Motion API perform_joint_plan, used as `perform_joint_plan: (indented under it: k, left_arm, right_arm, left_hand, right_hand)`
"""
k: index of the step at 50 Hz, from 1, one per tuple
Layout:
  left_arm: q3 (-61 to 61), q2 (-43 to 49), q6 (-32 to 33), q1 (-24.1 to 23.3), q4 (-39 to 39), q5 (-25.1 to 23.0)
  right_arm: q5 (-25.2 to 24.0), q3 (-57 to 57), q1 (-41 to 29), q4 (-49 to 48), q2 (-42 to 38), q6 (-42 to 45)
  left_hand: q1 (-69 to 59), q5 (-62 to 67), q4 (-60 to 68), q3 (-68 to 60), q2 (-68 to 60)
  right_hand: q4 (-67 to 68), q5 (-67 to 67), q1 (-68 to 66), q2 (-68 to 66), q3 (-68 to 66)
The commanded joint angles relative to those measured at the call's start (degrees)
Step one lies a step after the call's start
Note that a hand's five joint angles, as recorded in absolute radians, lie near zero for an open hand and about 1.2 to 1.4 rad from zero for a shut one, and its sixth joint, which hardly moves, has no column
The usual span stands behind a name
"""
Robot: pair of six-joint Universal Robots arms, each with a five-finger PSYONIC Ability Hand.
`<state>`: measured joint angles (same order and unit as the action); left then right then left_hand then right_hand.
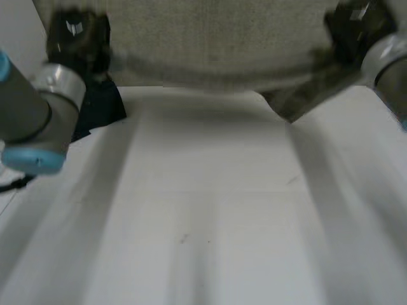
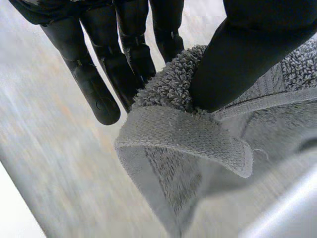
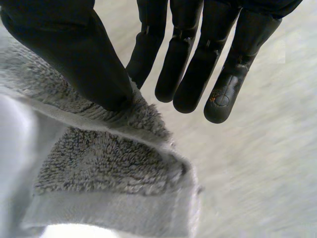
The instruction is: Fold the laundry.
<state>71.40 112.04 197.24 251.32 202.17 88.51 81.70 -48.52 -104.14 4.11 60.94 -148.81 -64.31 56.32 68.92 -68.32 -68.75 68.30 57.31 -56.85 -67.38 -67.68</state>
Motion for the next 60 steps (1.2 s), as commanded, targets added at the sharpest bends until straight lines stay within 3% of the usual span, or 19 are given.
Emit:
perform_joint_plan:
  k: [1, 8, 14, 18, 23, 35, 44, 53, 60]
  left_arm:
    - [14.1, 1.7, 0.5, 1.8, -0.8, -1.1]
    - [18.7, 2.4, 1.0, 2.0, -4.0, -2.2]
    - [19.8, 0.9, 1.1, 3.0, -4.9, -2.3]
    - [20.0, 0.6, 1.0, 2.9, -4.9, -2.3]
    - [20.3, 0.0, 0.8, 2.8, -4.9, -2.2]
    - [20.6, -1.0, 0.2, 3.8, -4.9, -2.1]
    - [21.3, -0.8, 0.2, 3.7, -4.9, -2.3]
    - [21.2, -0.9, 0.2, 3.8, -4.9, -2.3]
    - [21.2, -0.9, 0.2, 3.8, -4.9, -2.2]
  right_arm:
    - [-4.7, -20.1, 0.3, 0.9, -0.9, 6.4]
    - [-4.5, -30.0, 0.7, 4.1, -1.8, 12.0]
    - [-5.1, -32.1, 1.5, 4.0, -2.0, 4.7]
    - [-5.1, -32.9, 3.0, 0.9, -1.9, -6.8]
    - [-6.5, -36.2, 6.2, -1.2, -1.0, -18.1]
    - [-8.7, -48.5, 16.7, -4.5, 7.0, -23.7]
    - [-13.7, -53.4, 17.0, -8.4, 6.7, -23.7]
    - [-13.8, -52.1, 16.6, -11.8, 3.6, -24.0]
    - [-13.5, -48.8, 14.1, -14.5, -0.4, -25.0]
  left_hand:
    - [-15.7, 13.7, 11.1, -11.7, -11.3]
    - [-15.7, 13.7, 11.1, -11.7, -11.3]
    - [-15.7, 13.7, 11.1, -11.7, -11.3]
    - [-15.7, 13.7, 11.1, -11.7, -11.3]
    - [-15.7, 13.7, 11.1, -11.7, -11.3]
    - [-15.7, 13.7, 11.1, -11.7, -11.3]
    - [-15.7, 13.7, 11.1, -11.7, -11.3]
    - [-15.7, 13.7, 11.1, -11.7, -11.3]
    - [-15.7, 13.7, 11.1, -11.7, -11.3]
  right_hand:
    - [11.7, 12.7, -23.2, -12.6, -12.3]
    - [11.7, 12.7, -23.2, -12.6, -12.3]
    - [11.7, 12.7, -23.2, -12.6, -12.3]
    - [-29.4, -28.4, 17.9, 28.5, 28.8]
    - [-43.9, -42.9, 32.4, 43.0, 43.3]
    - [-42.9, -41.9, 31.5, 42.0, 42.3]
    - [-38.5, -37.6, 27.1, 37.6, 37.9]
    - [-34.3, -33.4, 22.9, 33.4, 33.7]
    - [-23.1, -22.1, 11.6, 22.2, 22.5]
